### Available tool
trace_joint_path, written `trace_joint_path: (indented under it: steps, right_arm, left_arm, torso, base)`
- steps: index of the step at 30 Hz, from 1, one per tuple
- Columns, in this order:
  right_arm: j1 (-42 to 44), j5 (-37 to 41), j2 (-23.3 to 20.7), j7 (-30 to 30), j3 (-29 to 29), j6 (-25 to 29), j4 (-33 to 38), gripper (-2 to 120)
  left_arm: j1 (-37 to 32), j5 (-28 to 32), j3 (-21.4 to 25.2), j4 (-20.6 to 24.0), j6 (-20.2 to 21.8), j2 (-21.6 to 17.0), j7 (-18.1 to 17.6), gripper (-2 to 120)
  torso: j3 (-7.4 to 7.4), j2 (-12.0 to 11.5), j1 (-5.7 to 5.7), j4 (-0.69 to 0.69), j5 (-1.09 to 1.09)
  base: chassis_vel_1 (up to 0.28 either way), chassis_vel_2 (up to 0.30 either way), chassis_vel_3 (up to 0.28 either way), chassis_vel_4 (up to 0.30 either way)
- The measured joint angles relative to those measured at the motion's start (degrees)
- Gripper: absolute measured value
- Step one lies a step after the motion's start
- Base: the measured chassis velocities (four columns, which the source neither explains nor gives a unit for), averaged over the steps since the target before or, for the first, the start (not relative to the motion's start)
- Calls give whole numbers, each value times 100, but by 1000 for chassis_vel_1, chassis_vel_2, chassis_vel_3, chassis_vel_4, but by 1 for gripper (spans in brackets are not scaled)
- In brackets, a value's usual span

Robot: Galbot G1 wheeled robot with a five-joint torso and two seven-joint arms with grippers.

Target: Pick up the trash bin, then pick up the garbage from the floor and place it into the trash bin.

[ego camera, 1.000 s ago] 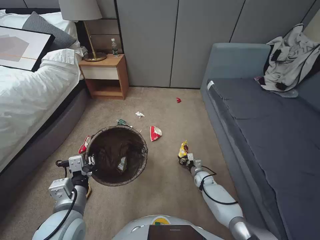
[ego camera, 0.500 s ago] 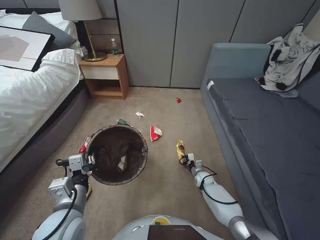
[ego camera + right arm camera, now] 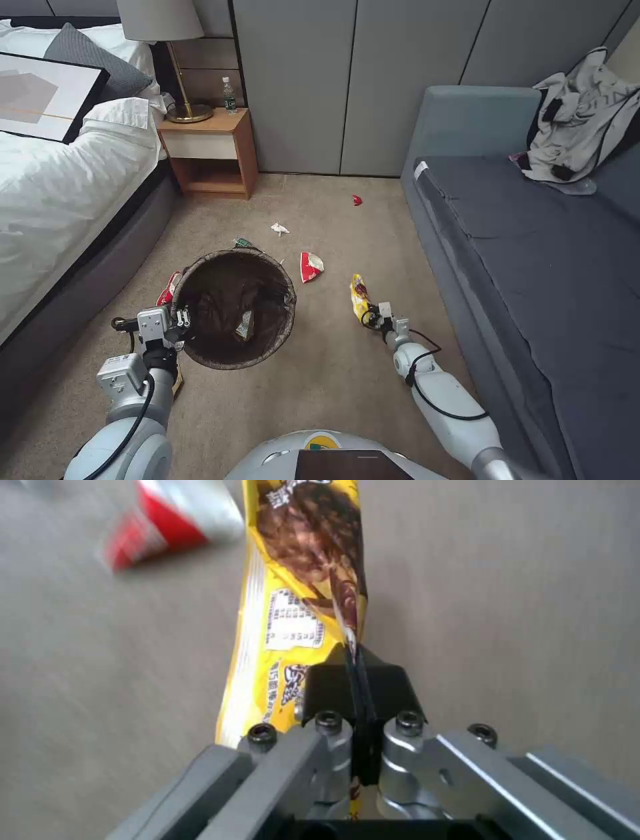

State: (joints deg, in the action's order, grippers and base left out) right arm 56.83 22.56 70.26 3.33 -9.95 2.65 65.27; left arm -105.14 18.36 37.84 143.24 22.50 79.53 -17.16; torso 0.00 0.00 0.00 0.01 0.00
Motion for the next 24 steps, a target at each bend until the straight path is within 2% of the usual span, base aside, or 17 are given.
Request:
trace_joint_path:
  steps: [1,2,4,5,7,8,10,11,14,15,18,24]
  right_arm:
    - [111,2,-106,0,-1,-55,396,0]
    - [111,2,-106,0,-1,-55,396,0]
    - [309,33,-355,5,5,-182,1174,0]
    - [309,33,-355,5,5,-182,1174,0]
    - [468,84,-570,23,14,-286,1889,0]
    - [468,84,-570,23,14,-286,1889,0]
    - [602,146,-790,61,14,-389,2535,0]
    - [602,146,-790,61,14,-389,2535,0]
    - [757,324,-1087,90,12,-522,3319,0]
    - [757,324,-1087,90,12,-522,3319,0]
    - [880,573,-1471,162,-1,-703,4170,0]
    - [888,846,-1833,249,15,-931,4973,0]
  left_arm:
    - [2,3,1,0,1,-4,0,4]
    - [2,3,1,0,1,-4,0,4]
    - [7,6,0,0,5,-8,-1,4]
    - [7,6,0,0,5,-8,-1,4]
    - [8,9,-1,0,21,-14,-3,4]
    - [8,9,-1,0,21,-14,-3,4]
    - [7,17,-2,0,55,-21,-14,4]
    - [7,17,-2,0,55,-21,-14,4]
    - [3,37,-1,0,105,-41,-41,4]
    - [3,37,-1,0,105,-41,-41,4]
    - [13,134,-1,0,227,-81,-76,4]
    - [26,263,-2,0,347,-130,-145,4]
  torso:
    - [0,0,0,-2,1]
    - [0,0,0,-2,1]
    - [0,0,0,0,-1]
    - [0,0,0,0,-1]
    - [0,0,0,-1,1]
    - [0,0,0,-1,1]
    - [0,0,0,0,0]
    - [0,0,0,0,0]
    - [0,0,0,0,1]
    - [0,0,0,0,1]
    - [0,0,0,-1,0]
    - [0,0,0,0,0]
  base:
    - [0,0,0,0]
    - [0,0,0,0]
    - [0,0,0,0]
    - [0,0,0,0]
    - [0,0,0,0]
    - [0,0,0,0]
    - [0,0,0,0]
    - [0,0,0,0]
    - [0,0,0,0]
    - [0,0,0,0]
    - [0,0,0,0]
    - [0,0,0,0]
